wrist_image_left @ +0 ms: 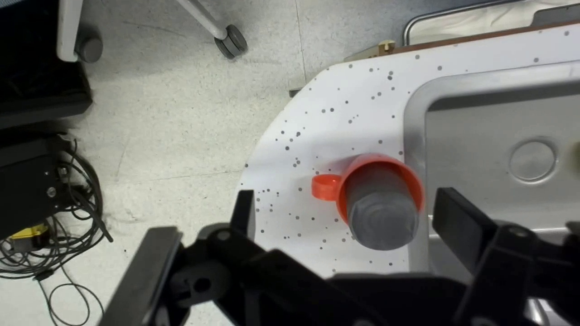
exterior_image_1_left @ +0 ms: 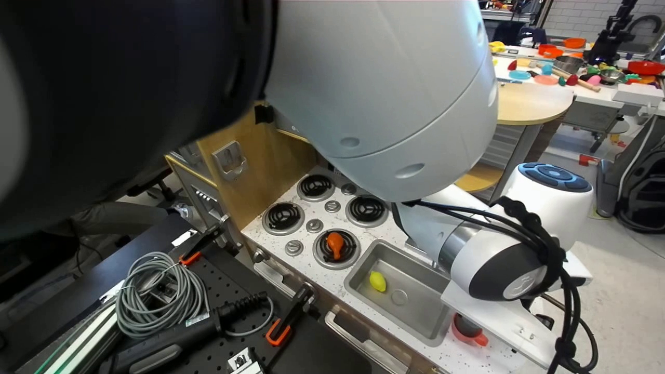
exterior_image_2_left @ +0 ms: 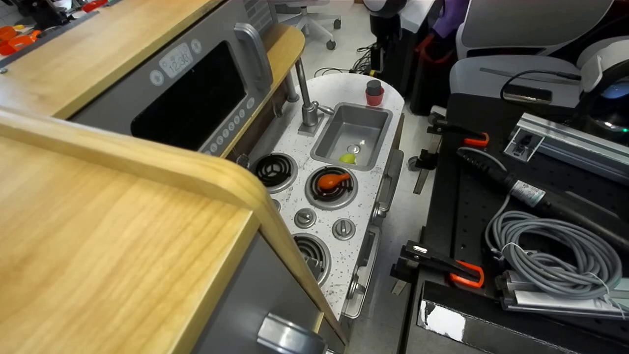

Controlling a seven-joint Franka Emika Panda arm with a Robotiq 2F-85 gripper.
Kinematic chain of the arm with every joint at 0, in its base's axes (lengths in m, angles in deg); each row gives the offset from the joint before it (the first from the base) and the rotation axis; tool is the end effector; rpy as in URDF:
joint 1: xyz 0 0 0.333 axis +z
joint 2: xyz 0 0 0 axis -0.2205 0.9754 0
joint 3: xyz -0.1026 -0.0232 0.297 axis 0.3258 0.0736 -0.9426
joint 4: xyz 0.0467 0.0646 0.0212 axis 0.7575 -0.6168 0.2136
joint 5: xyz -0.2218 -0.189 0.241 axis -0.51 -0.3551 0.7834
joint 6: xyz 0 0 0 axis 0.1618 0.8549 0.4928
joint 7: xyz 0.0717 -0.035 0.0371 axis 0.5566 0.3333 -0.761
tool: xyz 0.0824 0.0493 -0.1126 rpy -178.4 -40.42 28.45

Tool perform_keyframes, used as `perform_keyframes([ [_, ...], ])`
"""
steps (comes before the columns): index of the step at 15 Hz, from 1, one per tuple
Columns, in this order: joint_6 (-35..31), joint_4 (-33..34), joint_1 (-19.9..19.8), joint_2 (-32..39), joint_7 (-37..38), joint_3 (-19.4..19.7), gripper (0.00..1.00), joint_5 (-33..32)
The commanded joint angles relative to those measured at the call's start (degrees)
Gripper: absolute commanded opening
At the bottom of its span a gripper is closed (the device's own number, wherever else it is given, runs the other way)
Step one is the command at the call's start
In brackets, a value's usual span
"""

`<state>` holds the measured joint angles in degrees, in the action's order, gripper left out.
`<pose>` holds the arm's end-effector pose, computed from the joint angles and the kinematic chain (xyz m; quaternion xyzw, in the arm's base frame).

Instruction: Take the gray block from the orange cup and put it in front of the cup

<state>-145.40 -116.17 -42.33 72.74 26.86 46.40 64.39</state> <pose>0.5333 -0.3869 0.0430 0.9952 -0.0511 -0.0341 0.0766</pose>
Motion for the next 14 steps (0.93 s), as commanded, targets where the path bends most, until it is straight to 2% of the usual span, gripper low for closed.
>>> perform_keyframes([
  [1,0.7,4.1,0.6,3.5,-0.5,-0.6,1.0,1.6],
  [14,1.9,10.2,2.4,9.4,0.1,-0.5,1.0,1.2],
])
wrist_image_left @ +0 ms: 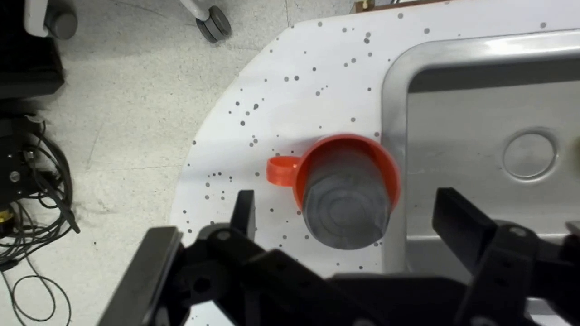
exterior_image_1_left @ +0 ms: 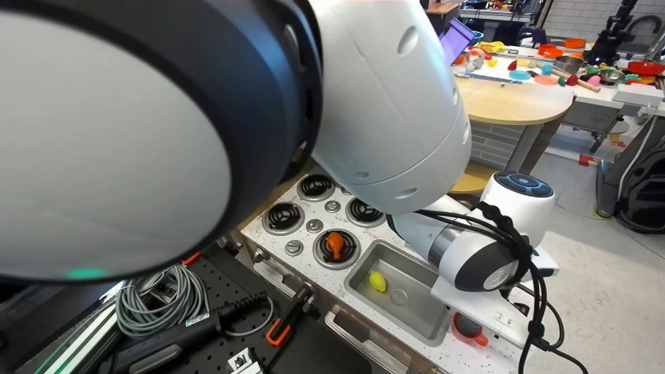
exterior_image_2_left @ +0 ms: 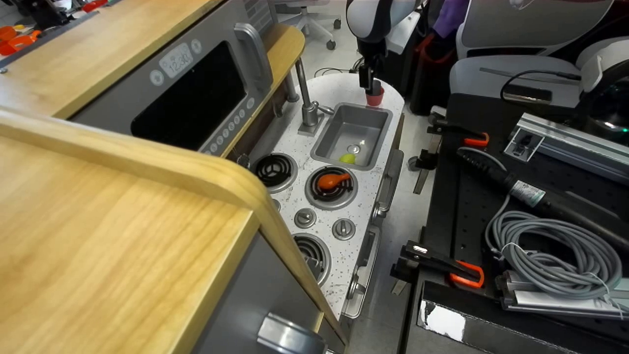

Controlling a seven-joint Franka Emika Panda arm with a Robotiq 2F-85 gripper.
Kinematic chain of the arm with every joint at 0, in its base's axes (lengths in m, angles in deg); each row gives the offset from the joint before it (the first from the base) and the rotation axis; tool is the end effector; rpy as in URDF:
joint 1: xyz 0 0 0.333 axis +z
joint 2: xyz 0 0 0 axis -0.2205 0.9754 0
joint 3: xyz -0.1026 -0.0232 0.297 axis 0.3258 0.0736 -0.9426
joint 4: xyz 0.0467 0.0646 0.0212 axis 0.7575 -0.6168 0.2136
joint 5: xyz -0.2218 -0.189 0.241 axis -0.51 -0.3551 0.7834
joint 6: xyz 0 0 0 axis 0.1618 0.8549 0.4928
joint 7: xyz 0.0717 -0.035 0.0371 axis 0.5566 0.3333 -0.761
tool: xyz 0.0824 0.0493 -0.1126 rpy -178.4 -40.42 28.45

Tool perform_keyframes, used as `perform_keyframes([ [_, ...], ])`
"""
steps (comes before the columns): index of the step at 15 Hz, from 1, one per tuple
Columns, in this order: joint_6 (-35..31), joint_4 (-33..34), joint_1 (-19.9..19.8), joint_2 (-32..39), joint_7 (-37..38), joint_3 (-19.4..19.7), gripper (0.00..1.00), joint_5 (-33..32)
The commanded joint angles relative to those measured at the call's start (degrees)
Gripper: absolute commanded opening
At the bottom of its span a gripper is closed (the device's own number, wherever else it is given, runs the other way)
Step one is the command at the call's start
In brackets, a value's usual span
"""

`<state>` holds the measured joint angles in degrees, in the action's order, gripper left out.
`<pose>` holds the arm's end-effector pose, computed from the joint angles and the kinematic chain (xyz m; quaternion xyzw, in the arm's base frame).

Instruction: Take the gray block from the orange cup and put it in front of the cup

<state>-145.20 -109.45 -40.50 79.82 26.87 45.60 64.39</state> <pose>0.5591 -0.3662 0.0017 0.9963 -0.0260 -0.0359 0.0732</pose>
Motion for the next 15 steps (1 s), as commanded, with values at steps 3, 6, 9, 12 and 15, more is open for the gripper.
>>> perform_keyframes([
  [3,1.7,4.4,0.8,3.0,0.2,0.5,0.74,1.1],
  [6,1.8,5.0,0.9,3.1,0.3,0.6,0.58,1.0],
  [9,1.7,5.0,0.9,2.5,0.2,0.7,0.35,0.8],
  [12,2.1,4.9,0.9,1.7,0.4,1.1,0.16,0.8],
  [15,2.6,4.7,0.8,0.8,0.4,1.5,0.11,0.7],
])
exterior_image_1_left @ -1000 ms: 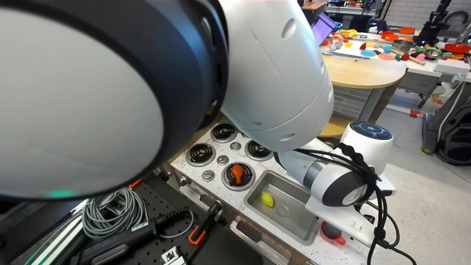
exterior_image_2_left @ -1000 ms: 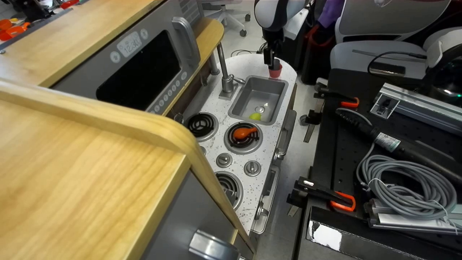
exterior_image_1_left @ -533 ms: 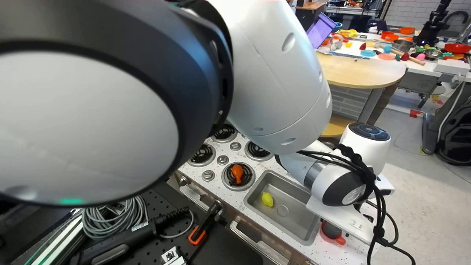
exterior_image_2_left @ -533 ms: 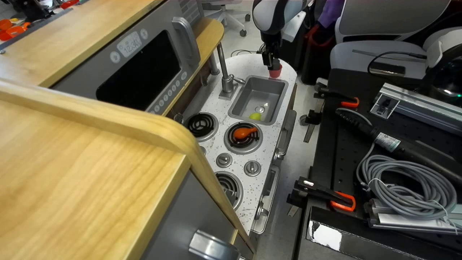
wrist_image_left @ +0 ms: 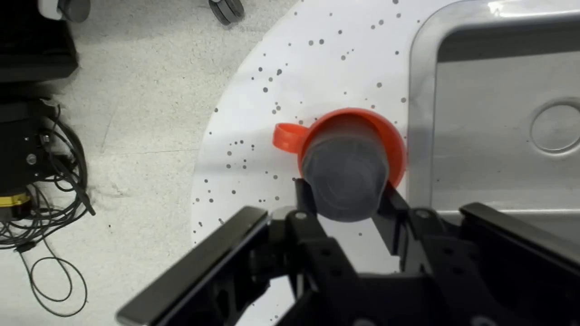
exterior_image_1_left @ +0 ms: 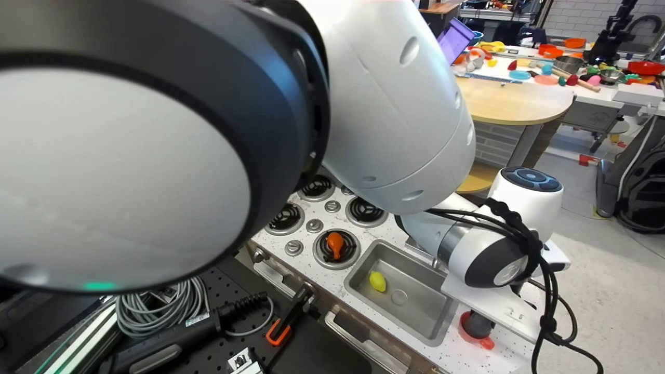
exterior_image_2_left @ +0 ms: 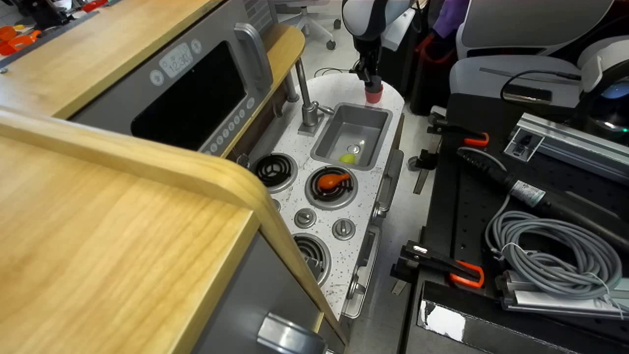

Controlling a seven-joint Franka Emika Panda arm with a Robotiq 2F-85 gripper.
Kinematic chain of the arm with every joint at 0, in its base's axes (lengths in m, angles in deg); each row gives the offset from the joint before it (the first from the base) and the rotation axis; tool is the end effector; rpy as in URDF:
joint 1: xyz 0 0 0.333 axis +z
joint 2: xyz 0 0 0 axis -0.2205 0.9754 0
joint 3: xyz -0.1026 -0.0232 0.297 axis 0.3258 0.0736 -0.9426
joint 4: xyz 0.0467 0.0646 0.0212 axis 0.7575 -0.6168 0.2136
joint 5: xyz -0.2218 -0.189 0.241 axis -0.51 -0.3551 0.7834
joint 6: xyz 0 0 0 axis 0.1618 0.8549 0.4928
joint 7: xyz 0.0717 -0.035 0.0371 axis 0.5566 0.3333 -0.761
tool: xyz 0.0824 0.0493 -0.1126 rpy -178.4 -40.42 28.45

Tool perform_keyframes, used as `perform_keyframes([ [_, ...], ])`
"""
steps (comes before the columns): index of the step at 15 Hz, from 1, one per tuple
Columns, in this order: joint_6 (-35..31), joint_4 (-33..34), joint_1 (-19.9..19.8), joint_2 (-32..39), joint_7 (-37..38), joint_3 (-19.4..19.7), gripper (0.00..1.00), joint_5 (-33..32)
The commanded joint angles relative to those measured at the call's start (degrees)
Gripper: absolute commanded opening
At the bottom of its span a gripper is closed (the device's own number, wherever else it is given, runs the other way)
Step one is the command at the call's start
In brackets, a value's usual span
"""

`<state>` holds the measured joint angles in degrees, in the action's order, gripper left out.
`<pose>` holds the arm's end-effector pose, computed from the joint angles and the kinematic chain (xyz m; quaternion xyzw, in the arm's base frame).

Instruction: Take the gray block from the orange cup and put it in front of the cup

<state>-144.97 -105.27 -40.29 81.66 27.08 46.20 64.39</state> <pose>0.5743 -0.3777 0.0066 0.9956 -0.0269 -0.0222 0.0873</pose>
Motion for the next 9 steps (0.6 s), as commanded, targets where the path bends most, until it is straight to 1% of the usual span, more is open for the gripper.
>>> perform_keyframes([
  [1,2.5,0.4,0.6,-1.4,0.2,1.1,0.11,0.7],
  [2,3.1,0.1,0.6,-2.1,0.0,1.1,0.11,0.7],
  [5,8.2,1.2,1.2,-3.3,0.5,1.7,0.11,0.7],
  [9,15.7,5.6,1.3,-3.4,1.0,1.7,0.11,1.1],
])
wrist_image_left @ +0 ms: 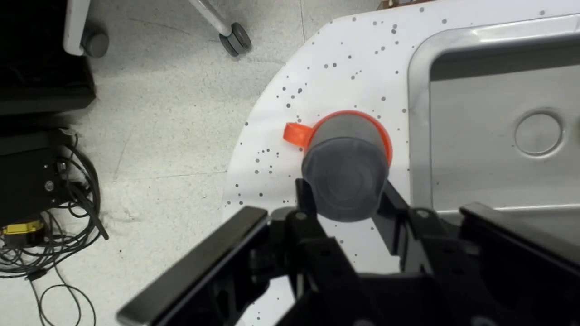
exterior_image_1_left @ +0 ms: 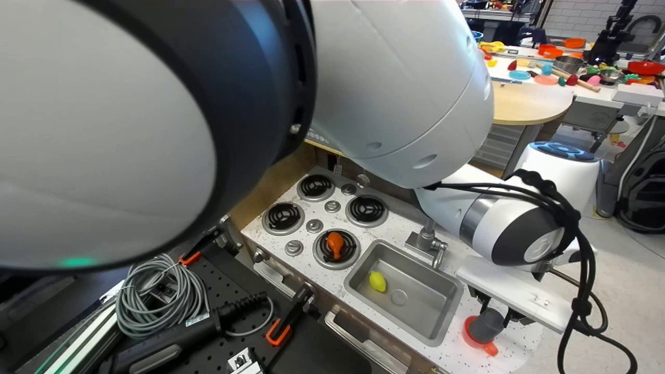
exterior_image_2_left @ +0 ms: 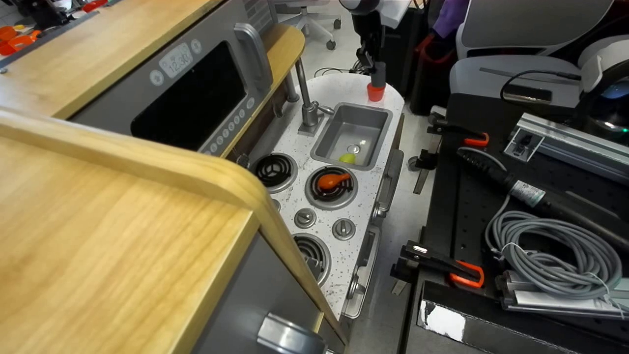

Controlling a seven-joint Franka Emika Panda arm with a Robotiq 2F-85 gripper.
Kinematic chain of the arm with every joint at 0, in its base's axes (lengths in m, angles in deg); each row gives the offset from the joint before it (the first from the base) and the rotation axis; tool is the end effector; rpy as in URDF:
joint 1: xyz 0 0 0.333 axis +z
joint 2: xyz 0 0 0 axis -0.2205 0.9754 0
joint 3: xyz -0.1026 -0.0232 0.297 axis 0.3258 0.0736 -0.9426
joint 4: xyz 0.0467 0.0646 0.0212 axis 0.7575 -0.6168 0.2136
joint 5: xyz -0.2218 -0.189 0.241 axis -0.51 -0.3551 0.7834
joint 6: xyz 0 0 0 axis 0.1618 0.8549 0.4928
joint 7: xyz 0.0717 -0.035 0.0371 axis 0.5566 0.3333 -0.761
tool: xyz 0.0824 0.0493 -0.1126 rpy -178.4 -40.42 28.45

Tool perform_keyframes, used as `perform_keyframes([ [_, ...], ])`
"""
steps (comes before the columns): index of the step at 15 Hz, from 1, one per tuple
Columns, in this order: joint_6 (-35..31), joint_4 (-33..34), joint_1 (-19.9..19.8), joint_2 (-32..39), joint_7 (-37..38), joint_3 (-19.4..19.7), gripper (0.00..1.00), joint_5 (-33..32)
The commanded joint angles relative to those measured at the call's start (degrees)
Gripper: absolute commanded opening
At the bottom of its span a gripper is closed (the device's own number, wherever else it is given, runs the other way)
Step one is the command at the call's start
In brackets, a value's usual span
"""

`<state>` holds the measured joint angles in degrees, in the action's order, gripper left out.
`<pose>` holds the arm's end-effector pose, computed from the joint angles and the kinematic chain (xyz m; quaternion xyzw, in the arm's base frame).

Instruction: Take the gray block from the orange cup and put it in front of the cup

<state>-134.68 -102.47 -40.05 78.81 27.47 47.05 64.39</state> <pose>0.5767 -0.3899 0.0449 0.9937 -0.0424 -0.0637 0.0817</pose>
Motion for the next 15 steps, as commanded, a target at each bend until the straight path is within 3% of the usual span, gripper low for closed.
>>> perform_keyframes([
  [1,6.5,4.0,1.1,-0.4,0.7,0.8,0.11,1.1],
  [9,2.8,12.2,2.2,4.4,5.0,0.8,0.11,1.4],
  [15,0.8,20.5,3.1,11.9,9.0,1.2,0.11,1.3],
])
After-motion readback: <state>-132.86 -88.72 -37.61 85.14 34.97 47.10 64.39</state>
